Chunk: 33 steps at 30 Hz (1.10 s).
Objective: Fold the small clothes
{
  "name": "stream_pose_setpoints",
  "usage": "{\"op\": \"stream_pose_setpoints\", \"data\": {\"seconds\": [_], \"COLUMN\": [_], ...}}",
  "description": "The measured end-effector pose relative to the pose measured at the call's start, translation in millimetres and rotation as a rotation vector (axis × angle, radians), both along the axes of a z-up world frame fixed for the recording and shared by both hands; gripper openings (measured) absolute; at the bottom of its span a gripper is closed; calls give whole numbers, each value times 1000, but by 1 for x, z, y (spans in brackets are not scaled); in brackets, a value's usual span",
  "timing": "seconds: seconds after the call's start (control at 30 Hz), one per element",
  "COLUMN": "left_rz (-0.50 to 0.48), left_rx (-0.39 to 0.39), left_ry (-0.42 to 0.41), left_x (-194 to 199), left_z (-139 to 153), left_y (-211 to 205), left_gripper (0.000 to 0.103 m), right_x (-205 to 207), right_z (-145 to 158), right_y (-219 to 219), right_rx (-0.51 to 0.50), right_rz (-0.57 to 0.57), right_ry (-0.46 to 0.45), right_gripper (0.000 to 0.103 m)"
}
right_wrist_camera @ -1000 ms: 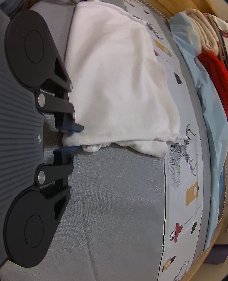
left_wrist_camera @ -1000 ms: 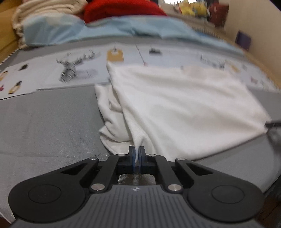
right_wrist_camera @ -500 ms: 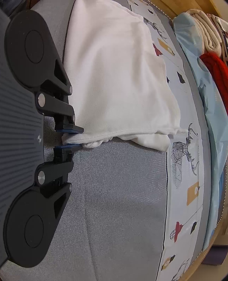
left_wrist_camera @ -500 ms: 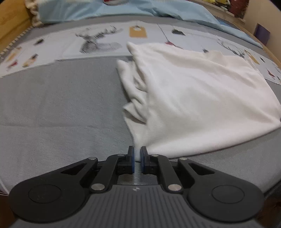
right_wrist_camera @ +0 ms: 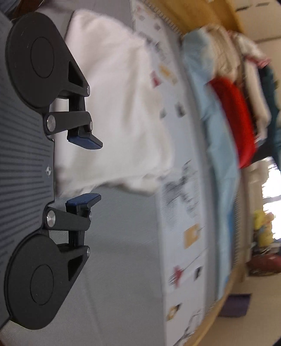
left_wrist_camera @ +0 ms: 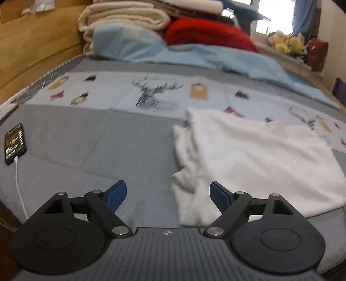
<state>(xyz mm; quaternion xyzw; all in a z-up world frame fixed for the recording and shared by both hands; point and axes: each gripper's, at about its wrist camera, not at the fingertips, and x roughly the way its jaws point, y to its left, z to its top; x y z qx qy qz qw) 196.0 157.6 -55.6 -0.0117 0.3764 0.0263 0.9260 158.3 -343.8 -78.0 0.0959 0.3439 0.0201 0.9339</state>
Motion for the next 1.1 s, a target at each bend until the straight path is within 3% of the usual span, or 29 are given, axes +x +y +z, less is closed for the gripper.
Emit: {"op": "stream_pose_setpoints", "data": {"seconds": [0.2,0.43,0.53,0.63,0.73,0.83,0.93,1.0,1.03,1.07,1.1], "left_rz": [-18,68,96,81,55,68,84,94,104,117,132], "left_rx": [92,24,-30,-18,16,-36,-66,-54,-45,-41,-38], "left_ry": [-51,-69,-35,2,20,48,56,54,51,51,54], "left_x": [40,144,189,221,243,258,264,268,269,270,271], "left_z": [7,-3,-21,-39,-49,-57,-59,-58,-58,-59,-58], "left_y": [-25,-13,-7,-8,-13,-10,-9,-10,-9,-8,-6], "left_gripper": [88,88,88,88,88,88,88,88,88,88,88], "right_x": [29,109,154,195,226,244,251,252,253,254,255], "right_z": [15,24,15,-1,-15,-25,-38,-47,-51,-54,-57], "right_y": [9,29,44,56,73,96,124,137,141,144,146], "right_rx": [-18,-88,-125,-146,-120,-68,-95,-136,-150,-163,-182], "right_rz": [26,133,171,192,275,411,536,567,575,584,586], "right_ry": [-59,-105,-98,-74,-62,-60,-45,-48,-49,-49,-55], "right_gripper": [47,46,45,45,45,45,45,36,22,0,0]}}
